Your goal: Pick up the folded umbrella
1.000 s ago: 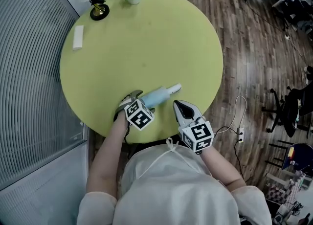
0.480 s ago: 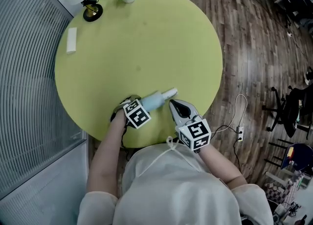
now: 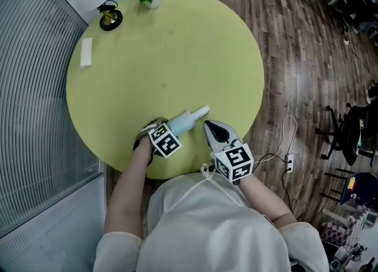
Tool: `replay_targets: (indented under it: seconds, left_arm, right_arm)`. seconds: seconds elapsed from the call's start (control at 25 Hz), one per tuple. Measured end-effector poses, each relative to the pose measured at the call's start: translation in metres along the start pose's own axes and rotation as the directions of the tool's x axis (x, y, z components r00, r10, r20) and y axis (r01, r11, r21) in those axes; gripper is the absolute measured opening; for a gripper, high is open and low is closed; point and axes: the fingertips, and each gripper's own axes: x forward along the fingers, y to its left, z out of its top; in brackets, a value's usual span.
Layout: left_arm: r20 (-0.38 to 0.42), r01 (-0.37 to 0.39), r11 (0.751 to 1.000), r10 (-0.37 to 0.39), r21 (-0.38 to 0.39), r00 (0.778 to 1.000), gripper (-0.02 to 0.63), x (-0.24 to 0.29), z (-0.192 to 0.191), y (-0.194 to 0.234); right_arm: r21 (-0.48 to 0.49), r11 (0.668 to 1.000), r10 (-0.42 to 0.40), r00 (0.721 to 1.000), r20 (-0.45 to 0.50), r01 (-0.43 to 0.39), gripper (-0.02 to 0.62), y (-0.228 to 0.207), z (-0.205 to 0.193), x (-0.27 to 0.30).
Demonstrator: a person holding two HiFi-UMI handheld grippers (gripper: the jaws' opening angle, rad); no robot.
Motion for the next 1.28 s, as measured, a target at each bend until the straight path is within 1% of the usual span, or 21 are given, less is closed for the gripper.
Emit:
replay_targets:
  seconds: [0.08, 0.24, 0.32, 0.4, 0.48, 0.6, 0.68, 0.76, 0.8, 0.84, 0.88, 0.96, 1.08, 1.16, 1.2, 1.28]
  left_arm:
    - [0.005, -0.015, 1.0, 0.016, -0.012, 1.0, 0.318, 0.0, 0.0, -0.002]
    - [0.051, -0.054, 0.996, 0.058, -0.075, 0.997, 0.302, -0.005, -0.003, -0.006]
    - [0.062, -0.101, 0.992, 0.105, -0.075, 0.993, 0.301, -0.009, -0.004, -0.007]
    - [0.054, -0.155, 0.985, 0.159, -0.071, 0.986, 0.301, -0.012, -0.004, -0.008]
    - [0.055, -0.183, 0.979, 0.189, -0.094, 0.981, 0.302, -0.015, -0.002, -0.01]
    - [0.101, -0.185, 0.97, 0.202, -0.16, 0.974, 0.302, -0.029, 0.003, -0.012]
    - [0.143, -0.188, 0.963, 0.218, -0.195, 0.966, 0.302, -0.044, 0.008, -0.013]
    - [0.191, -0.203, 0.953, 0.248, -0.227, 0.95, 0.302, -0.066, 0.014, -0.012]
    - [0.219, -0.216, 0.946, 0.271, -0.243, 0.938, 0.302, -0.079, 0.016, -0.01]
    - [0.248, -0.235, 0.936, 0.301, -0.263, 0.921, 0.302, -0.092, 0.018, -0.006]
    - [0.281, -0.256, 0.923, 0.337, -0.289, 0.898, 0.302, -0.106, 0.02, -0.001]
    - [0.352, -0.29, 0.888, 0.415, -0.358, 0.839, 0.302, -0.134, 0.024, 0.01]
    - [0.452, -0.281, 0.835, 0.503, -0.472, 0.736, 0.302, -0.18, 0.028, 0.018]
    - [0.507, -0.262, 0.808, 0.547, -0.527, 0.666, 0.302, -0.214, 0.029, 0.017]
    - [0.533, -0.256, 0.797, 0.567, -0.547, 0.628, 0.302, -0.233, 0.029, 0.015]
    - [0.579, -0.252, 0.774, 0.61, -0.581, 0.54, 0.302, -0.27, 0.028, 0.011]
  right_arm:
    - [-0.002, 1.0, -0.007, 1.0, 0.003, 0.007, 0.0, 0.0, -0.002, -0.005]
    - [-0.01, 1.0, -0.019, 1.0, 0.011, 0.019, 0.0, 0.004, -0.003, -0.016]
    - [-0.017, 1.0, -0.02, 1.0, 0.016, 0.021, 0.0, 0.007, -0.001, -0.021]
    - [-0.025, 0.999, -0.021, 1.0, 0.021, 0.022, 0.0, 0.009, 0.0, -0.025]
    - [-0.033, 0.999, -0.022, 0.999, 0.025, 0.023, 0.0, 0.012, 0.001, -0.028]
    - [-0.044, 0.999, -0.015, 0.999, 0.041, 0.016, 0.0, 0.02, 0.006, -0.033]
    - [-0.053, 0.999, -0.009, 0.999, 0.053, 0.012, 0.0, 0.026, 0.01, -0.038]
    - [-0.058, 0.998, -0.007, 0.998, 0.062, 0.011, 0.0, 0.033, 0.012, -0.044]
    - [-0.06, 0.998, -0.006, 0.998, 0.066, 0.01, 0.0, 0.036, 0.013, -0.046]
    - [-0.064, 0.998, -0.005, 0.998, 0.07, 0.009, 0.0, 0.04, 0.015, -0.047]
    - [-0.068, 0.998, -0.003, 0.997, 0.074, 0.008, 0.0, 0.044, 0.017, -0.047]
    - [-0.081, 0.997, 0.003, 0.996, 0.084, 0.004, 0.0, 0.052, 0.022, -0.047]
    - [-0.099, 0.995, 0.008, 0.994, 0.108, 0.003, 0.0, 0.064, 0.03, -0.051]
    - [-0.112, 0.993, -0.007, 0.993, 0.122, 0.021, 0.0, 0.07, 0.037, -0.054]
    - [-0.12, 0.992, -0.018, 0.992, 0.128, 0.034, 0.0, 0.073, 0.04, -0.056]
    - [-0.134, 0.99, -0.028, 0.989, 0.146, 0.048, 0.0, 0.081, 0.047, -0.057]
